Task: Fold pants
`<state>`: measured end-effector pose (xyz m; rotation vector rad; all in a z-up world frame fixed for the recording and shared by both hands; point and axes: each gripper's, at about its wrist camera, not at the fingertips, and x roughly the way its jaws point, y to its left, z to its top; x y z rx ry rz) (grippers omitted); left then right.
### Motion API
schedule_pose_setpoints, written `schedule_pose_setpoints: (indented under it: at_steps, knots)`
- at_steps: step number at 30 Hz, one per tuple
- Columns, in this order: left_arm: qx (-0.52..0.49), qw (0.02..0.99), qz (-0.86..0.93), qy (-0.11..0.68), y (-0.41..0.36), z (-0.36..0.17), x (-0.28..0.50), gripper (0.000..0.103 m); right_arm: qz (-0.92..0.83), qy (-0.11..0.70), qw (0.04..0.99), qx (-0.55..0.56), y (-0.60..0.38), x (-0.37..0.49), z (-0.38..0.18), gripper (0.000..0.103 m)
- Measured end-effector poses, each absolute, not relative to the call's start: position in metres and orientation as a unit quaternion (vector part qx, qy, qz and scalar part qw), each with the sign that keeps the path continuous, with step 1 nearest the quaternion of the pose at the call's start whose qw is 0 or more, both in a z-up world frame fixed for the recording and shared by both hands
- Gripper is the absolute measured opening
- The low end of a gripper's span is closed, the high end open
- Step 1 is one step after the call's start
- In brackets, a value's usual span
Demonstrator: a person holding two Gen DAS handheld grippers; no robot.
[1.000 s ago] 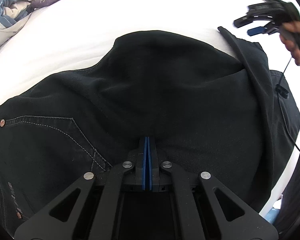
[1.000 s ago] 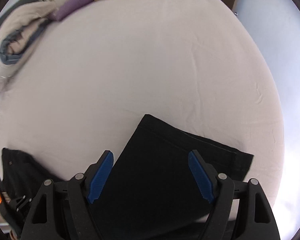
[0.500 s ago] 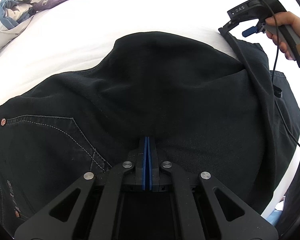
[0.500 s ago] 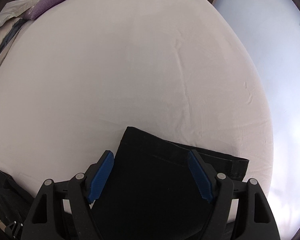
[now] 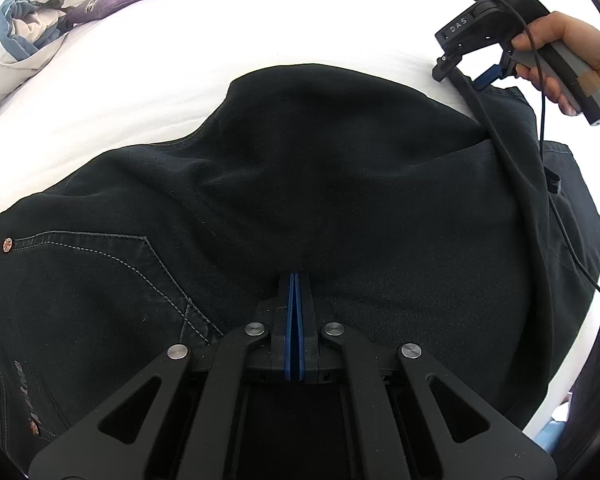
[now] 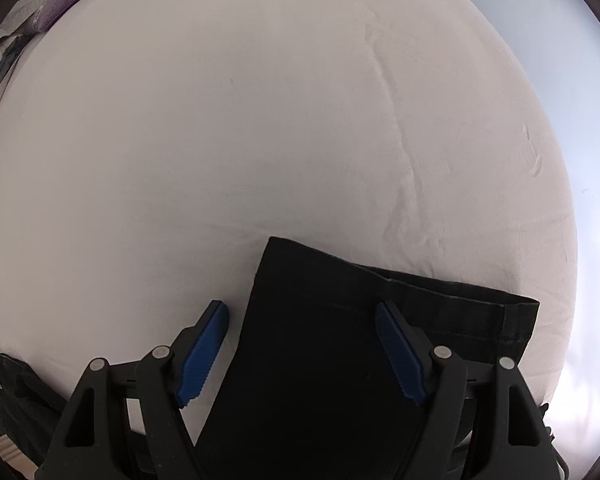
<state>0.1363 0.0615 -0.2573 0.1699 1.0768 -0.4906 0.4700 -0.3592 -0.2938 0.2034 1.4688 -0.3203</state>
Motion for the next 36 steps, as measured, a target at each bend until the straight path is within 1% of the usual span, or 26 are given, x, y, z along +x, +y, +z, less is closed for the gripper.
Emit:
schedule_pose_setpoints:
  at_steps: [1,2,3,4,5,6,9,12,15,20,24,26,31,36]
  knots:
    - [0.08,0.827,-0.231,0.507,0.061,-0.257,0.136,0.0,-0.141,0.666,0.728,0.085,-0.358,0.471,-0.293,0.065]
    - [0.08,0.827,-0.231,0.507,0.061,-0.257,0.136,0.0,-0.137,0.665,0.73,0.077,-0.359,0.473,-0.292,0.049]
    - [0.08,0.827,-0.231,0.507,0.061,-0.257,0.136,0.0,-0.131,0.665,0.733,0.067,-0.36,0.475,-0.29,0.03]
    - [0.081,0.827,-0.23,0.507,0.061,-0.258,0.136,0.0,-0.129,0.664,0.734,0.061,-0.36,0.475,-0.288,0.024]
    - [0.083,0.827,-0.229,0.507,0.06,-0.258,0.135,0.0,-0.119,0.663,0.736,0.069,-0.363,0.476,-0.286,0.014]
    - [0.084,0.827,-0.228,0.507,0.059,-0.257,0.135,0.0,-0.112,0.661,0.738,0.073,-0.367,0.473,-0.285,0.009]
    - [0.092,0.827,-0.224,0.506,0.056,-0.257,0.133,0.001,-0.1,0.636,0.762,0.073,-0.368,0.46,-0.27,0.005]
    - [0.095,0.827,-0.219,0.508,0.052,-0.257,0.134,0.001,-0.087,0.597,0.792,0.094,-0.384,0.434,-0.248,0.004]
    - [0.096,0.826,-0.216,0.511,0.049,-0.258,0.134,0.001,-0.088,0.545,0.827,0.107,-0.41,0.382,-0.221,0.003]
    - [0.086,0.821,-0.213,0.523,0.046,-0.256,0.142,0.0,-0.118,0.476,0.858,0.15,-0.454,0.271,-0.198,0.002]
    - [0.087,0.815,-0.207,0.534,0.042,-0.256,0.148,0.0,-0.174,0.424,0.861,0.22,-0.483,0.171,-0.201,0.002]
    - [0.093,0.813,-0.202,0.538,0.039,-0.255,0.149,0.0,-0.191,0.413,0.849,0.27,-0.503,0.128,-0.221,0.002]
    - [0.121,0.808,-0.183,0.547,0.026,-0.254,0.151,0.0,-0.197,0.412,0.815,0.356,-0.507,0.083,-0.266,0.002]
    - [0.137,0.796,-0.174,0.563,0.012,-0.253,0.156,0.001,-0.184,0.39,0.829,0.357,-0.479,0.074,-0.248,0.002]
